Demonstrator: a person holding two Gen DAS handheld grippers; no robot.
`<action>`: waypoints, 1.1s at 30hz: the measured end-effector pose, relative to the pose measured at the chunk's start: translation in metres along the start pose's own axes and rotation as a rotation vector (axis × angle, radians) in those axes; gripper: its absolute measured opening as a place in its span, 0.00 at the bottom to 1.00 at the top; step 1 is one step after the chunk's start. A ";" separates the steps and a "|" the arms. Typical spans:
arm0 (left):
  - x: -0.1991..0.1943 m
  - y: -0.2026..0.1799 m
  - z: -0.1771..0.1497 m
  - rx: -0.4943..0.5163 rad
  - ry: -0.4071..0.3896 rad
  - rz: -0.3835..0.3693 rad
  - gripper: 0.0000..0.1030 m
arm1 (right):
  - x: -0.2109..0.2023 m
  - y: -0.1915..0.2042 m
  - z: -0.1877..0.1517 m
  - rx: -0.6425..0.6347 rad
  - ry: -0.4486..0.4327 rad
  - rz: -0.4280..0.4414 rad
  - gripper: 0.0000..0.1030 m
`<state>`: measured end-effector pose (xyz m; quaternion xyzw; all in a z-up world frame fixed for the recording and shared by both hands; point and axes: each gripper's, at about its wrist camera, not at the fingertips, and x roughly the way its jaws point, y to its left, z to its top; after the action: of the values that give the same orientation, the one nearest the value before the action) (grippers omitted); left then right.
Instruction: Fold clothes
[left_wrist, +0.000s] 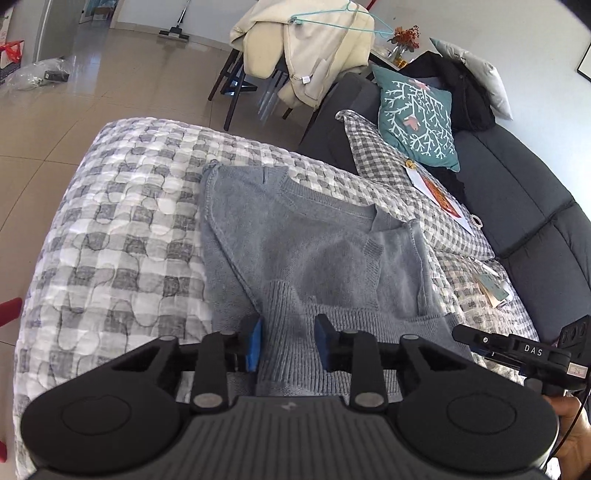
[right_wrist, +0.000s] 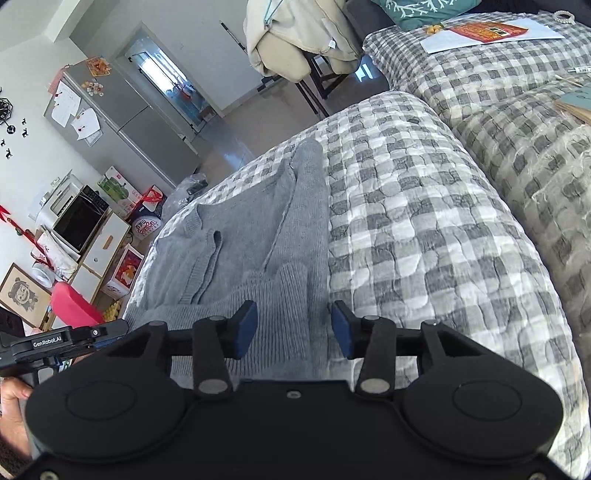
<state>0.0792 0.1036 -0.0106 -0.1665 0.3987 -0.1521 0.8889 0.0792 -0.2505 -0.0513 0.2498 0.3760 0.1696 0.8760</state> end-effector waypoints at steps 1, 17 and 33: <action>0.000 -0.001 -0.001 0.000 -0.014 0.009 0.06 | 0.000 0.002 -0.001 -0.017 -0.016 -0.002 0.14; 0.005 0.026 0.031 0.039 -0.084 0.093 0.46 | 0.014 -0.007 0.020 0.001 -0.077 0.009 0.32; 0.075 0.072 0.093 0.104 -0.103 0.002 0.46 | 0.079 -0.022 0.091 -0.114 0.020 -0.016 0.49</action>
<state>0.2072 0.1539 -0.0320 -0.1270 0.3442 -0.1629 0.9159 0.2017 -0.2582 -0.0555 0.1948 0.3765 0.1864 0.8863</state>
